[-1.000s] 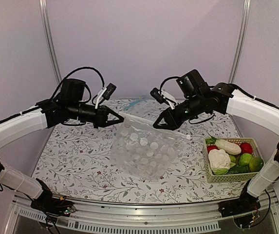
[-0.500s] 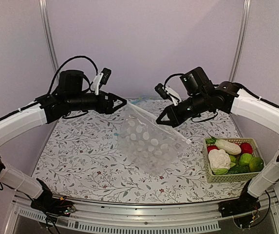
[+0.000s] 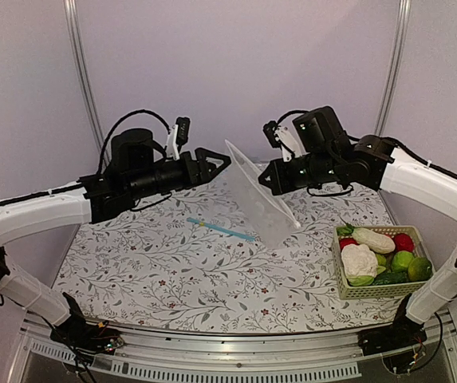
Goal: Place the food in the zip-top bag and seal the zipper
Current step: Pass from the left arm to the right, then open the zipper food storage bag at the center of the board.
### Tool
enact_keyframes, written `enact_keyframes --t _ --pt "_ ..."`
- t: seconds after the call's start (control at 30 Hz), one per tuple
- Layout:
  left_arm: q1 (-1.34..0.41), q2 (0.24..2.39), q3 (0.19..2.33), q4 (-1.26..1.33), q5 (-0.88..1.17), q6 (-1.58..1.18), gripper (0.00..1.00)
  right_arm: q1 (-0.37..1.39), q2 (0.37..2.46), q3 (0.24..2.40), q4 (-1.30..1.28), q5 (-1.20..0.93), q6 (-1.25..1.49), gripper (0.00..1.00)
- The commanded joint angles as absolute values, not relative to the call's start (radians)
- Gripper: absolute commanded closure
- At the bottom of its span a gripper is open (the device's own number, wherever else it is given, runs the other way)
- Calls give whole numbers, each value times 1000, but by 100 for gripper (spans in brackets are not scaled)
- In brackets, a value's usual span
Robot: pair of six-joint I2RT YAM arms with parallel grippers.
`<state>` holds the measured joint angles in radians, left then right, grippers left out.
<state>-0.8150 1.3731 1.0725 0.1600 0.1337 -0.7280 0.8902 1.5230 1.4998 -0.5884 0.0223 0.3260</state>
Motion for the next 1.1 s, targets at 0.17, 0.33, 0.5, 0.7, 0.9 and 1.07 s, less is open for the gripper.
enact_keyframes --t 0.17,0.33,0.5,0.7,0.9,1.07 --pt "-860 1563 1078 326 241 -926 33 910 1575 1527 -538 72 354 100" --pt "-863 1601 1084 341 244 -948 40 920 1577 1523 -538 83 349 100" --pt "-863 1619 1092 355 242 -960 40 928 1585 1523 -550 105 327 100" --pt "-862 1634 1106 355 248 -962 35 929 1597 1525 -561 116 318 100" --pt "-862 1654 1113 352 250 -960 45 937 1599 1525 -566 134 308 100" --pt "-859 1659 1111 338 237 -963 62 941 1598 1528 -573 150 294 100"
